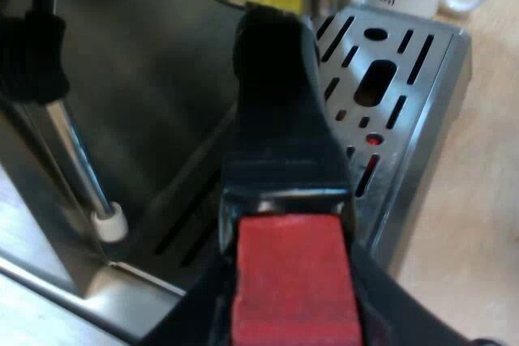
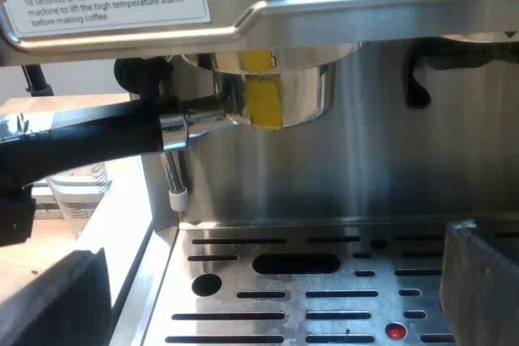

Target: Put the handle in the coffee machine

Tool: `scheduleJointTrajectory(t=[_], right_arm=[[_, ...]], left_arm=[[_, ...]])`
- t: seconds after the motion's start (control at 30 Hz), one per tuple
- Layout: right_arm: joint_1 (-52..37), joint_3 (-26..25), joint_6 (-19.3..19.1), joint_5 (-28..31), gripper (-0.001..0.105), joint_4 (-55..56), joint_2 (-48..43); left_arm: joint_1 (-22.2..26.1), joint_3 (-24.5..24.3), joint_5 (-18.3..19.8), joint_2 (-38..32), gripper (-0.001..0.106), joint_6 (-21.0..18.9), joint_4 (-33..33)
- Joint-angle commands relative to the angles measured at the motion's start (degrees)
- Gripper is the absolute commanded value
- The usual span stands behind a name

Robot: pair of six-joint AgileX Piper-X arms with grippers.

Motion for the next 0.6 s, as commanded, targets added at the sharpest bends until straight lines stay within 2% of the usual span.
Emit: scheduleJointTrajectory(t=[0.03, 0.13, 0.33, 0.37, 0.47, 0.6], right_arm=[[-0.24, -0.07, -0.28, 0.78, 0.082, -0.31, -0.12], [-0.24, -0.07, -0.28, 0.78, 0.082, -0.31, -0.12], [-0.24, -0.07, -0.28, 0.78, 0.082, -0.31, -0.12], [-0.24, -0.07, -0.28, 0.78, 0.082, -0.31, -0.12], [-0.24, -0.07, -0.28, 0.78, 0.082, -0.31, -0.12], [-0.24, -0.07, -0.28, 0.78, 0.082, -0.31, -0.12]], left_arm=[[-0.16, -2.07, 16.34, -2.15, 0.0, -3.64, -6.25], [-0.16, -2.07, 16.34, -2.15, 0.0, -7.02, -6.25], [-0.04, -2.07, 13.21, -2.15, 0.0, -7.72, -6.25], [-0.04, -2.07, 15.1, -2.15, 0.0, -7.61, -6.25], [-0.26, -2.07, 17.6, -2.15, 0.0, -7.29, -6.25], [-0.23, -2.07, 17.63, -2.15, 0.0, -5.0, -6.25]])
